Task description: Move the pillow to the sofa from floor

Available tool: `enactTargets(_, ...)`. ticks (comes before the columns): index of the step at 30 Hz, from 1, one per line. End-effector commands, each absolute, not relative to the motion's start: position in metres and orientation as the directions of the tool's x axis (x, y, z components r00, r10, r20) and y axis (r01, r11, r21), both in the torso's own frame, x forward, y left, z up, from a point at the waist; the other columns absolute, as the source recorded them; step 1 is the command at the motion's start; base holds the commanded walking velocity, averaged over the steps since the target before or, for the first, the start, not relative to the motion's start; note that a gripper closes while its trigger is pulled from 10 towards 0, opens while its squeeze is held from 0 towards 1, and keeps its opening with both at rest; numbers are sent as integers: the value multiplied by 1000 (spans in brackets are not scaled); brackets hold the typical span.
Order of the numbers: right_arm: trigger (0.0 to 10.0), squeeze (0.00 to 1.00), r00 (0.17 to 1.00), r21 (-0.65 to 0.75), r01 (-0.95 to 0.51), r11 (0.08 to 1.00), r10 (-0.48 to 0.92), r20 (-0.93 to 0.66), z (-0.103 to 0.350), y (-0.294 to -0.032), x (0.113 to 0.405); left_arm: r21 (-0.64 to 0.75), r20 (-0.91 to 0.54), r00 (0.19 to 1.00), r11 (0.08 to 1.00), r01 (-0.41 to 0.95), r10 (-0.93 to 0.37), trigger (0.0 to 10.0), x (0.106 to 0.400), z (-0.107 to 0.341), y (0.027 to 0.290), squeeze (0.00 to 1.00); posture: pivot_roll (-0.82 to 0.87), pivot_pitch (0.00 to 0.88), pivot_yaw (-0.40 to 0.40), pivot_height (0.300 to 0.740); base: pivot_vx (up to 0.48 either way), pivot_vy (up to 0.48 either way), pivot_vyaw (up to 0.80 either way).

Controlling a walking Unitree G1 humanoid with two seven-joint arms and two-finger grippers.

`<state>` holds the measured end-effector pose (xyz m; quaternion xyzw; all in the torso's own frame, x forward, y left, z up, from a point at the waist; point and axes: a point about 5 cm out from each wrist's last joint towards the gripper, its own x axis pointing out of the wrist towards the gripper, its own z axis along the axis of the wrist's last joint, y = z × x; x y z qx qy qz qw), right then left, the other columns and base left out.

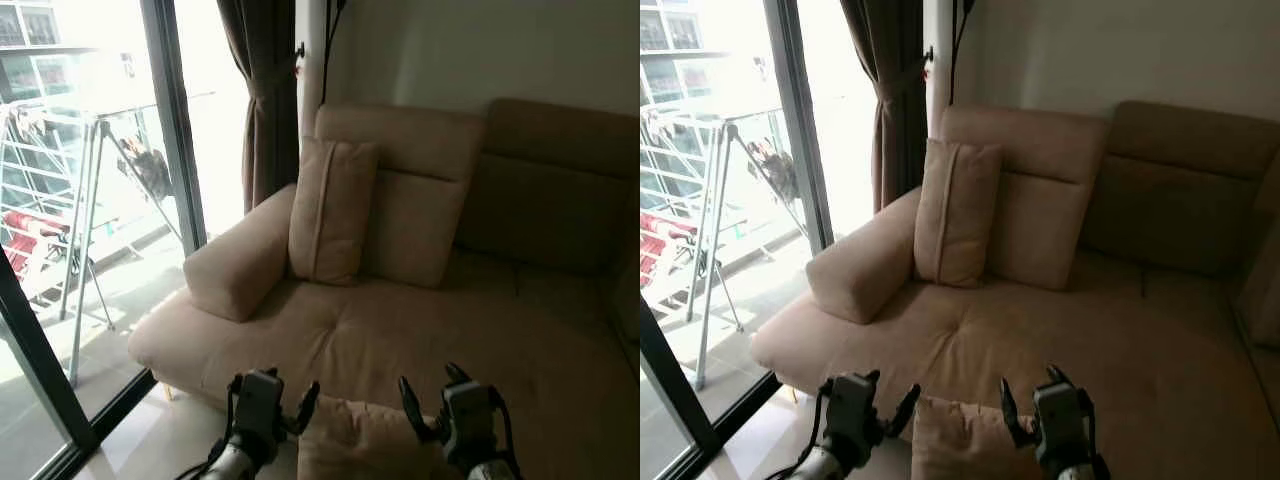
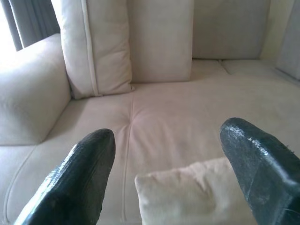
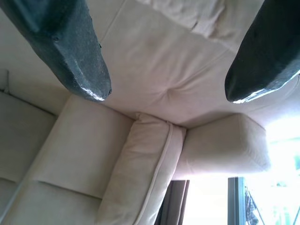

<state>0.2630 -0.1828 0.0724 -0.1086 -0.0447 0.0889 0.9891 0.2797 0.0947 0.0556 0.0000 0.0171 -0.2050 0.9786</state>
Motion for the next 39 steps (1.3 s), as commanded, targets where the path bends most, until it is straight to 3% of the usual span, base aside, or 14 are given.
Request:
enactTargets(1, 10000, 0, 981, -223, -164, 961, 183, 70, 72, -183, 263, 2, -29, 914, 915, 404, -404, 10000, 280, 55, 95, 0, 110, 0, -11, 621, 0, 0, 0)
enactTargets(20, 10000, 0, 983, -207, -155, 966, 172, 62, 69, -181, 262, 15, -25, 911, 911, 411, -411, 10000, 280, 55, 96, 0, 113, 0, -5, 566, 0, 0, 0)
enactTargets(31, 10000, 0, 983, -193, -165, 967, 177, 47, 67, -180, 263, 26, -24, 908, 908, 418, -417, 10000, 281, 56, 96, 0, 111, 0, -2, 566, 0, 0, 0)
enactTargets(35, 10000, 0, 986, -53, -106, 993, 99, -132, 44, -191, 262, 126, -70, 856, 846, 517, -513, 10000, 282, 54, 88, 0, 108, 0, 3, 566, 0, 0, 0)
enactTargets(39, 10000, 0, 979, -16, -75, 997, 71, -193, 36, -196, 261, 164, -101, 842, 826, 540, -530, 10000, 284, 52, 86, 0, 105, 0, 4, 566, 0, 0, 0)
